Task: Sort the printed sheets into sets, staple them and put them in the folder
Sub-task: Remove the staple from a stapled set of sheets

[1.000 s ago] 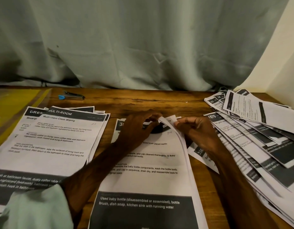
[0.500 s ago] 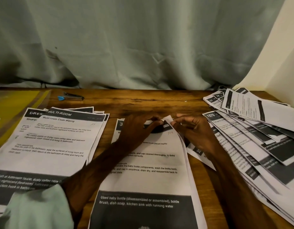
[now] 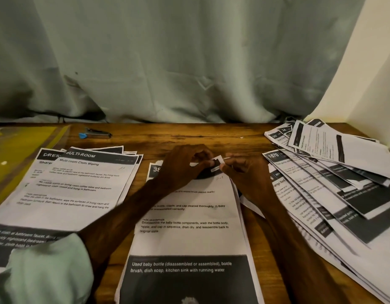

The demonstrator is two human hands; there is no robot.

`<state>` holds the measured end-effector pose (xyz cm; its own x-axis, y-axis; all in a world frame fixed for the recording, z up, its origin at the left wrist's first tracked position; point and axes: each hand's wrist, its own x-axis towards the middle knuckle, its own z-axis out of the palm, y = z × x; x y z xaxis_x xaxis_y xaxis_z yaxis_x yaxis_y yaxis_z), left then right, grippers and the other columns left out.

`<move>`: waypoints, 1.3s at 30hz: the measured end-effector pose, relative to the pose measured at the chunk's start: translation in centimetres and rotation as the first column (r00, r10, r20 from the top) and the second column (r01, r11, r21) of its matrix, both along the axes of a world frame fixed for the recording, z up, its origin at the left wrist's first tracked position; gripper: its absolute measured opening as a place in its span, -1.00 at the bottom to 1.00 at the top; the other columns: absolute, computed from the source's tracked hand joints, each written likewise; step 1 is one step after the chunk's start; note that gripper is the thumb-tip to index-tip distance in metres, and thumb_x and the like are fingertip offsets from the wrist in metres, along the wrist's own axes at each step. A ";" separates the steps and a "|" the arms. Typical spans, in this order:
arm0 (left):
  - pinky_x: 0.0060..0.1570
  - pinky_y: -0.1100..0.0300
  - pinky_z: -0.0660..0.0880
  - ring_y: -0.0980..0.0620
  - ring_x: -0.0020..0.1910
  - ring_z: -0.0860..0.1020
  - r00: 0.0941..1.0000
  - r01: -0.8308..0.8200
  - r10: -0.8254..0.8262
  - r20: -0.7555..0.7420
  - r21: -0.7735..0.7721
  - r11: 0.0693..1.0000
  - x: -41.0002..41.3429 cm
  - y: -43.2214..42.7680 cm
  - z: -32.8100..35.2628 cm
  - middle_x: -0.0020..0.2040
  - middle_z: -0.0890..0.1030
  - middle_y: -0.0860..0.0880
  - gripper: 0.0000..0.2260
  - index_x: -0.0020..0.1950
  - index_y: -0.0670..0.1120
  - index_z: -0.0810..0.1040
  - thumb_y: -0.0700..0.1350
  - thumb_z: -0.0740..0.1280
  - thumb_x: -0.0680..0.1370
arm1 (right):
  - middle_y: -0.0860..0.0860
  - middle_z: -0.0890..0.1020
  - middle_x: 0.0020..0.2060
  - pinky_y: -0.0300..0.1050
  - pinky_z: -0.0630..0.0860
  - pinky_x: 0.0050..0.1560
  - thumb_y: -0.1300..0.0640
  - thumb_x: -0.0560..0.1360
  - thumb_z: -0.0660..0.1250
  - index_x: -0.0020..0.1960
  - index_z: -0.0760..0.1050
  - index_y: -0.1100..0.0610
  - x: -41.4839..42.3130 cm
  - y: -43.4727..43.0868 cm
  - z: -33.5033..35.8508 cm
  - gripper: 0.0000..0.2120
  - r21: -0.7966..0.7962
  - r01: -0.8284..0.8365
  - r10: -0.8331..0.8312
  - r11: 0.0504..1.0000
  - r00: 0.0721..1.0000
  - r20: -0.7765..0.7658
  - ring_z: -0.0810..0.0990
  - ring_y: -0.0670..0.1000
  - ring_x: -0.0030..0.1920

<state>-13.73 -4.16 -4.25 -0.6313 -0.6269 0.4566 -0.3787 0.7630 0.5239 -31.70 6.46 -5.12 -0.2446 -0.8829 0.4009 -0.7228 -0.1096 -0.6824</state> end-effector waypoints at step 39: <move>-0.30 0.00 0.61 0.09 -0.25 0.68 0.918 0.394 -0.395 -0.019 -0.043 0.918 -1.4 -3.3 2.1 -0.12 0.74 0.10 -0.83 0.07 0.04 0.70 -0.07 0.53 0.49 | -0.08 0.73 -0.04 -0.13 0.62 0.04 0.10 0.55 0.41 0.01 0.68 -0.03 0.0 0.1 -0.2 -0.91 0.017 -0.044 0.037 0.999 0.962 0.271 0.69 -0.09 -0.01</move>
<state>-15.15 -7.45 -2.19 -0.8111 -0.3114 0.4951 -0.0287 0.8667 0.4981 -31.71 6.52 -5.30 -0.3050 -0.9025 0.3041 -0.5059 -0.1170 -0.8546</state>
